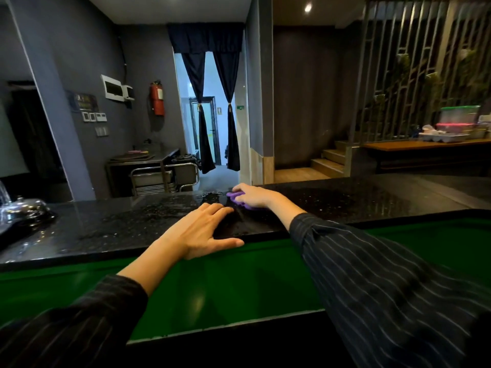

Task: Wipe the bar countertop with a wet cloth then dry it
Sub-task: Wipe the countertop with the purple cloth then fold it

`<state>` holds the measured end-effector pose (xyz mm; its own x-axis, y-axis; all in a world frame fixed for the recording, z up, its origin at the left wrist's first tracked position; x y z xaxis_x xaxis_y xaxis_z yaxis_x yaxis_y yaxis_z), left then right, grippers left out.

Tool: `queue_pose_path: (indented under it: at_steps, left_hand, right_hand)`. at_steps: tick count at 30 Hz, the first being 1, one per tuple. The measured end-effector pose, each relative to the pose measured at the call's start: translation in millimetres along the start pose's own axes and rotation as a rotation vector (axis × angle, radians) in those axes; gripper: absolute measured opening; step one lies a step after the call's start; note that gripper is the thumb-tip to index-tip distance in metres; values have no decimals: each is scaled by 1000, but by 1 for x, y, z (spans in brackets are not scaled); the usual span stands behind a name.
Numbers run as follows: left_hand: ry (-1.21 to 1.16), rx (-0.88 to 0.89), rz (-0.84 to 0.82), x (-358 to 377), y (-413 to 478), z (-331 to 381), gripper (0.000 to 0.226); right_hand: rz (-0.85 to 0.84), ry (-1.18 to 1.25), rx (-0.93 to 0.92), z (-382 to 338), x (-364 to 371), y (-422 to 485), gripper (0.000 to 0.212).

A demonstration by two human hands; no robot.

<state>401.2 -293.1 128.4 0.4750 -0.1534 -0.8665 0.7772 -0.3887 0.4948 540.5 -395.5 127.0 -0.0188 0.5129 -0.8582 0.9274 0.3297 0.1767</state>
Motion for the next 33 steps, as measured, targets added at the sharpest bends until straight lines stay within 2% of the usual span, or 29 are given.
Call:
queue_pose_path:
  at_steps: [3, 6, 9, 11, 13, 17, 20, 24, 29, 33]
  left_hand:
    - [1, -11, 15, -1, -1, -1, 95]
    - [8, 13, 33, 0, 0, 1, 93]
    - [38, 41, 64, -1, 3, 2, 93]
    - [55, 50, 70, 0, 4, 2, 92]
    - [69, 49, 70, -1, 5, 1, 91]
    - [42, 48, 75, -4, 2, 3, 84]
    - [24, 75, 71, -13, -3, -3, 83]
    - [174, 93, 16, -29, -43, -59, 92]
    - [116, 35, 32, -31, -65, -89, 83]
    - [132, 16, 35, -30, -65, -91, 84]
  right_hand:
    - [4, 135, -10, 21, -23, -13, 55]
    - [135, 53, 88, 68, -52, -7, 42]
    - [212, -113, 202, 88, -56, 17, 41]
    - [228, -202, 216, 78, -42, 35, 46]
    - [212, -218, 132, 47, -19, 48, 50]
    - [107, -198, -111, -34, 25, 47, 40]
    - [38, -107, -165, -40, 28, 37, 38]
    - [-22, 1, -79, 0, 7, 42, 34]
    - [1, -19, 51, 2, 12, 73, 33]
    - [-25, -91, -100, -56, 42, 80, 35]
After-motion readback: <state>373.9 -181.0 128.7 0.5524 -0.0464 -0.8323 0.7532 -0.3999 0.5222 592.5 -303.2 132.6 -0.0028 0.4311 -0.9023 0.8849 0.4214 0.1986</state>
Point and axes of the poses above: each hand's wrist, its own y-axis towards the middle knuckle, its own x-axis out of the palm, z = x × y, the point moved 7 cm from there along y, towards the middle knuckle, and after that the axes turned 14 degrees about z, right-handed, at the moved point
